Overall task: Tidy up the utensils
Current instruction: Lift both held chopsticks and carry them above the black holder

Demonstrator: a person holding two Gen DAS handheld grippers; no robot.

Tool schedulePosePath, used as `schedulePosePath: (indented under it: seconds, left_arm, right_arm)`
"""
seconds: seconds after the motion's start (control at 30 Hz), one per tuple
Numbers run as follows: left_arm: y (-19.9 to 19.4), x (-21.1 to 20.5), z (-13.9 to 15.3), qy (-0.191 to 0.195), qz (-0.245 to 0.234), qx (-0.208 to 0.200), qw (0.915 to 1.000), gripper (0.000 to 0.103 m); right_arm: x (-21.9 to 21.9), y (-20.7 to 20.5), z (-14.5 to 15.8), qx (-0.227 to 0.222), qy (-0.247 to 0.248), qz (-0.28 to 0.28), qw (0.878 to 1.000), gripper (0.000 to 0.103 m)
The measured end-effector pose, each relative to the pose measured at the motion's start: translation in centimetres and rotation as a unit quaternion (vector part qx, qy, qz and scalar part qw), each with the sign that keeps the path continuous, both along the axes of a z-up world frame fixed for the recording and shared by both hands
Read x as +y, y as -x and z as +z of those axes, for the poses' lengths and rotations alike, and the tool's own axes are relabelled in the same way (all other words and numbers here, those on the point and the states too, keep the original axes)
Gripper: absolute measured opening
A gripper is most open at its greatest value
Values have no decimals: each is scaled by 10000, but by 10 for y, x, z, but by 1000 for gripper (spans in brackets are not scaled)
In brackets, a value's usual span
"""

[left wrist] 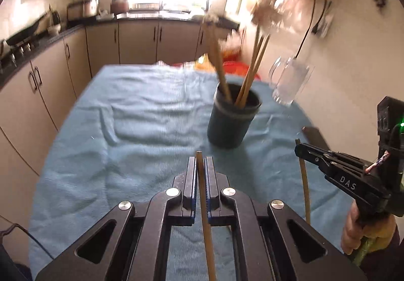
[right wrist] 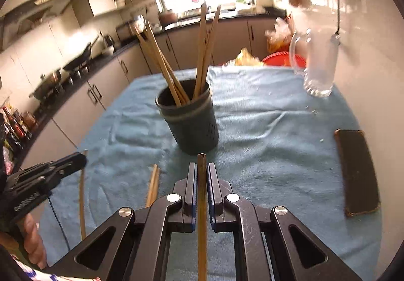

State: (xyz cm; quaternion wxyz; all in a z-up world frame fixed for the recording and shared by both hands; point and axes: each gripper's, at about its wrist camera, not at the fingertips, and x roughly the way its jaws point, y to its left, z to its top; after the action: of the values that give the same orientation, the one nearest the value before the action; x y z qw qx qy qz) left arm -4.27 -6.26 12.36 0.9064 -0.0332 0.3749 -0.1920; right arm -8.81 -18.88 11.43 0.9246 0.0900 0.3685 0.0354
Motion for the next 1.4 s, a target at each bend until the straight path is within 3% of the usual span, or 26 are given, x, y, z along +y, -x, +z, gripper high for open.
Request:
schedulePosePath:
  seconds: [0.33, 0.7, 1.03, 1.4]
  left_arm:
    - [75, 7, 52, -84, 90, -932, 9956, 5]
    - [124, 14, 88, 256, 34, -1375, 9902, 5]
    - [105, 8, 113, 289, 4, -1626, 9863, 5]
    - [50, 6, 164, 542, -36, -1794, 9823, 4]
  right_arm:
    - [-2, 60, 38, -597, -32, -54, 9982, 7]
    - [0, 102, 70, -1068, -53, -23, 9943, 7]
    - [-2, 94, 95, -1347, 24, -78, 9909, 7]
    - [-16, 40, 143, -1808, -148, -341, 9828, 7]
